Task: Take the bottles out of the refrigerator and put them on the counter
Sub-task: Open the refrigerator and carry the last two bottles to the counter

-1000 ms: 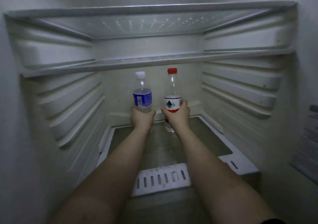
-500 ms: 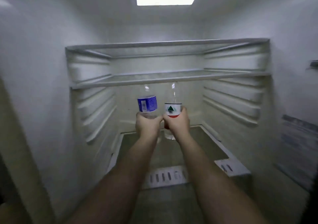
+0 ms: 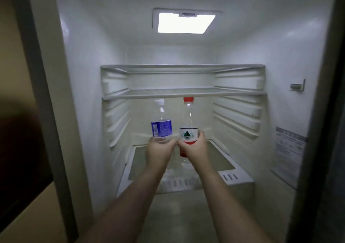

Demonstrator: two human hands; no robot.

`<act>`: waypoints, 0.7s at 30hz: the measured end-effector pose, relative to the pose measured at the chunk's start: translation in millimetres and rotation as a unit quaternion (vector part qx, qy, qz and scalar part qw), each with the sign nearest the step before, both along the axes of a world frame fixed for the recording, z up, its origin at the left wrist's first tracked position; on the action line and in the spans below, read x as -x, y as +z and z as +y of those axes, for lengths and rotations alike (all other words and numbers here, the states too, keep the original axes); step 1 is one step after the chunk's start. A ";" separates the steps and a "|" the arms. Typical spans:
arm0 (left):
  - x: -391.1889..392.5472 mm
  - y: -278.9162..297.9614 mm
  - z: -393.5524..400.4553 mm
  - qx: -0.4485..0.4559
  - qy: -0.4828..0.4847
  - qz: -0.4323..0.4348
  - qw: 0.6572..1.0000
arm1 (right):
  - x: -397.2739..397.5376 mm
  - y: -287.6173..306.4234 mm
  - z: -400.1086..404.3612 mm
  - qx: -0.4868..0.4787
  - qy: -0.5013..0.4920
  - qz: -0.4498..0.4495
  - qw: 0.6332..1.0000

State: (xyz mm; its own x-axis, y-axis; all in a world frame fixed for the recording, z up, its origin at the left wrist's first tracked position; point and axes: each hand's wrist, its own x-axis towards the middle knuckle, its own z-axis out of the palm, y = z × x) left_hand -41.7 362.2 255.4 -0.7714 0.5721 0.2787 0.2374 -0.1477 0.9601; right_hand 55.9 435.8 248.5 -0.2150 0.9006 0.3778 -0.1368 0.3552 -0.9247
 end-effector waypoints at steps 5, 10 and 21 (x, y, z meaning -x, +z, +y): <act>-14.4 -3.8 -19.2 0.020 -0.029 0.058 0.998 | -20.3 -5.4 -31.2 -0.017 -0.018 0.003 1.000; -34.8 -0.1 -44.2 0.043 -0.016 0.053 0.998 | -36.9 -5.0 -54.1 -0.001 -0.033 -0.021 0.999; -91.0 6.6 -126.4 0.039 0.000 0.064 0.997 | -82.3 -9.5 -116.3 -0.014 0.006 -0.024 1.000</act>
